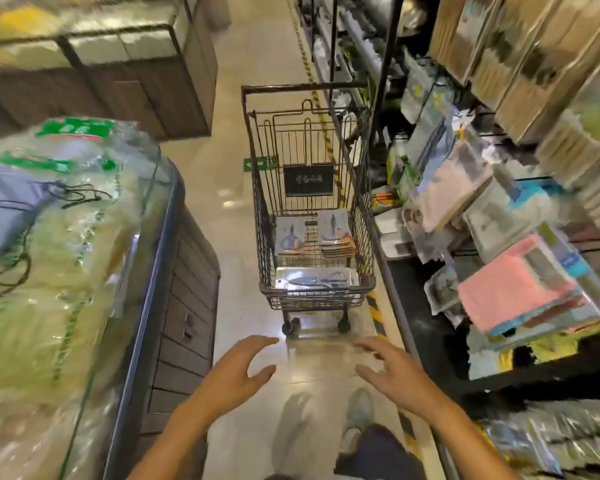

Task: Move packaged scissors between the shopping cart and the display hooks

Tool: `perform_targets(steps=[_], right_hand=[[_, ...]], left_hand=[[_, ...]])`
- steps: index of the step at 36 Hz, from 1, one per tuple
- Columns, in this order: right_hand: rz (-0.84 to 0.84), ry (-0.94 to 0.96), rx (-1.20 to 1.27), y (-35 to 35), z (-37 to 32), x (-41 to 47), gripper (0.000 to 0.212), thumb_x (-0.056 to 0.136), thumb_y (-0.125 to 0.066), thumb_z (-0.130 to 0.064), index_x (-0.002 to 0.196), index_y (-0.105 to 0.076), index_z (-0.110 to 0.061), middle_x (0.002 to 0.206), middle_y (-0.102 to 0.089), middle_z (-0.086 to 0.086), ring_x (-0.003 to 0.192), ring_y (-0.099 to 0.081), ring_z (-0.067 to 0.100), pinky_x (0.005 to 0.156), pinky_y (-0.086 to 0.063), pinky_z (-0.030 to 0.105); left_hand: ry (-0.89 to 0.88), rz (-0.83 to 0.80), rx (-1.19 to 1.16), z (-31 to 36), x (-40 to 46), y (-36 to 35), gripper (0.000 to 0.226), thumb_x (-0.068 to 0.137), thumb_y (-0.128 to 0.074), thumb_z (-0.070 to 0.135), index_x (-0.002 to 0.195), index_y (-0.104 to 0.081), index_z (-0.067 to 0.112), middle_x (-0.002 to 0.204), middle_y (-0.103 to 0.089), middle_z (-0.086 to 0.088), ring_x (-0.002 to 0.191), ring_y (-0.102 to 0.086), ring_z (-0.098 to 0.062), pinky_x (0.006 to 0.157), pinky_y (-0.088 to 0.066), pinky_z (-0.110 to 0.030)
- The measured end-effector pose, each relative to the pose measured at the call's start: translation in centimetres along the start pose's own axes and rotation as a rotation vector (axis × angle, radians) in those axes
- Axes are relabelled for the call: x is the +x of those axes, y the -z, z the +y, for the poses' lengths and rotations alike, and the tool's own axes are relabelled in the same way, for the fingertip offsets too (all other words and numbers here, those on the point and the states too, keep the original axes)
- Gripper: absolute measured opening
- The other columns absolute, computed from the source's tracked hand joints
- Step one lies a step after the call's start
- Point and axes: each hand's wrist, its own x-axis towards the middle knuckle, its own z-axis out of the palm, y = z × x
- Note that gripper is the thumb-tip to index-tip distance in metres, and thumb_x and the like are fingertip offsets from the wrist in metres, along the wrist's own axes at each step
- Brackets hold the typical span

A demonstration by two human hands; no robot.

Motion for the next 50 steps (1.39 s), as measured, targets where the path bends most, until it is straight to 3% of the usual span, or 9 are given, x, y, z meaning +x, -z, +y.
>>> perform_targets(steps=[5,10,15,23,29,36,38,42,50], right_hand=[[-0.092,0.045,-0.039,4.2,1.3,6.0,0.048,0.093,-0.068,-0.035,0.138,-0.053,-0.040,0.133,-0.054,-0.023,0.122,-0.049,-0.012,0.098,-0.031,0.000],[-0.157,0.060,-0.090,7.9,2.7,10.9,0.048,0.093,-0.068,-0.035,0.138,-0.053,-0.036,0.136,-0.053,-0.017,0.127,-0.048,-0.001,0.096,-0.025,-0.004],[-0.217,0.061,-0.137,11.2,3.4,14.6,0.049,0.094,-0.068,-0.035,0.140,-0.052,-0.031,0.134,-0.054,-0.015,0.124,-0.049,0.003,0.101,-0.032,0.011],[-0.268,-0.001,-0.153,13.1,3.9,19.7,0.048,0.093,-0.068,-0.037,0.138,-0.051,-0.037,0.134,-0.052,-0.019,0.126,-0.049,0.001,0.110,-0.037,0.020],[-0.296,-0.078,-0.188,13.2,3.8,23.5,0.058,0.086,-0.055,-0.058,0.140,-0.049,-0.040,0.139,-0.052,-0.013,0.130,-0.048,0.008,0.111,-0.040,0.033],[-0.324,-0.191,-0.307,12.9,2.5,27.1,0.050,0.095,-0.063,-0.036,0.143,-0.050,-0.030,0.142,-0.053,-0.009,0.133,-0.048,0.009,0.101,-0.028,0.012],[-0.320,-0.201,-0.324,12.7,2.1,28.2,0.052,0.094,-0.064,-0.035,0.144,-0.050,-0.028,0.142,-0.053,-0.008,0.134,-0.048,0.010,0.104,-0.029,0.013],[-0.329,-0.276,-0.295,12.2,2.4,30.2,0.055,0.091,-0.063,-0.043,0.144,-0.048,-0.034,0.147,-0.050,-0.008,0.136,-0.047,0.012,0.113,-0.037,0.029],[-0.408,-0.290,-0.265,10.5,4.2,34.4,0.051,0.098,-0.062,-0.031,0.146,-0.046,-0.025,0.150,-0.046,-0.003,0.139,-0.042,0.014,0.101,-0.027,0.013]], left_hand=[[0.110,0.049,0.052,1.6,3.7,1.0,0.047,0.097,-0.059,0.045,0.142,-0.044,0.044,0.140,-0.045,0.027,0.130,-0.043,0.004,0.107,-0.031,-0.011],[0.193,0.053,0.085,4.0,7.7,1.3,0.048,0.098,-0.057,0.044,0.144,-0.044,0.039,0.143,-0.046,0.022,0.131,-0.045,-0.001,0.105,-0.034,-0.013],[0.227,0.046,0.087,6.0,11.8,1.1,0.049,0.098,-0.056,0.046,0.145,-0.045,0.038,0.145,-0.047,0.019,0.132,-0.045,-0.002,0.108,-0.036,-0.018],[0.257,0.019,0.051,4.2,16.5,1.1,0.050,0.098,-0.055,0.047,0.146,-0.044,0.037,0.149,-0.047,0.015,0.135,-0.044,-0.007,0.111,-0.038,-0.025],[0.255,-0.054,0.045,0.5,20.9,1.4,0.052,0.097,-0.054,0.047,0.147,-0.044,0.037,0.149,-0.048,0.013,0.139,-0.042,-0.009,0.114,-0.033,-0.023],[0.211,-0.159,0.016,-1.6,27.0,3.8,0.049,0.094,-0.056,0.039,0.141,-0.052,0.030,0.134,-0.059,0.006,0.125,-0.055,-0.016,0.104,-0.047,-0.033],[0.189,-0.187,0.035,-2.1,28.7,4.3,0.048,0.095,-0.058,0.034,0.142,-0.052,0.027,0.133,-0.060,0.002,0.125,-0.055,-0.018,0.104,-0.046,-0.033],[0.192,-0.271,0.065,-3.0,31.1,4.7,0.050,0.096,-0.060,0.033,0.145,-0.050,0.024,0.141,-0.056,-0.001,0.129,-0.050,-0.021,0.110,-0.041,-0.035],[0.261,-0.330,0.081,-5.0,34.1,3.3,0.051,0.099,-0.056,0.032,0.148,-0.046,0.022,0.145,-0.052,-0.004,0.135,-0.045,-0.026,0.110,-0.033,-0.029]])
